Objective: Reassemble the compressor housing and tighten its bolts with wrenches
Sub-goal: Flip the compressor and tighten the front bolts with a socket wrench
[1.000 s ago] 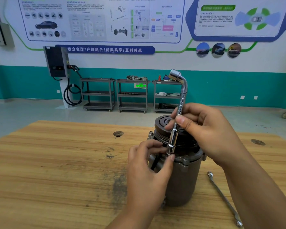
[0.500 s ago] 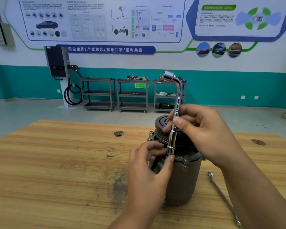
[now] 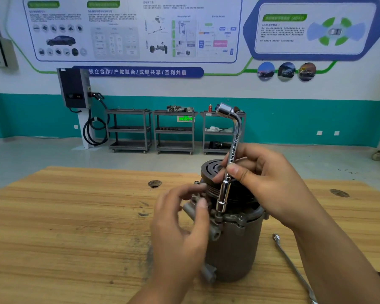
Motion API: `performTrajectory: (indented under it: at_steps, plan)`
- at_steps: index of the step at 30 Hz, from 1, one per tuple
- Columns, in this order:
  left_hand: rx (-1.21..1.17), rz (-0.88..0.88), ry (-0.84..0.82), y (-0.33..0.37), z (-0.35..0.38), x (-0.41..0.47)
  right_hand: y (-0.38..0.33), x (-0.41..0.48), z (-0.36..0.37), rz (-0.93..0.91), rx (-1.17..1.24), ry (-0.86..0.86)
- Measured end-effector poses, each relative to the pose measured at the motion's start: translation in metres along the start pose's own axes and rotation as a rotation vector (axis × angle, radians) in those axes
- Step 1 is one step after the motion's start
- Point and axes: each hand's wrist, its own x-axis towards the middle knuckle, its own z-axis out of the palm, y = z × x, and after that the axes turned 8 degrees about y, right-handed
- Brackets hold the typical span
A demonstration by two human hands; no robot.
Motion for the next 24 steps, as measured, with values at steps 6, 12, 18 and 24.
performTrajectory:
  at_steps: [6, 12, 18, 24]
  plan:
    - [-0.126, 0.008, -0.084, 0.032, 0.013, 0.051, -0.001, 0.001, -0.001, 0.022, 0.028, -0.009]
    - [-0.368, -0.081, -0.230, 0.044, 0.040, 0.074, 0.005, 0.003, -0.003, 0.010, 0.043, 0.000]
    - [-0.537, -0.294, -0.368, 0.030, 0.042, 0.072, 0.006, 0.005, -0.001, -0.027, 0.049, -0.001]
    - [-0.578, -0.357, -0.491, 0.024, 0.034, 0.077, 0.007, 0.004, 0.005, -0.061, -0.009, 0.057]
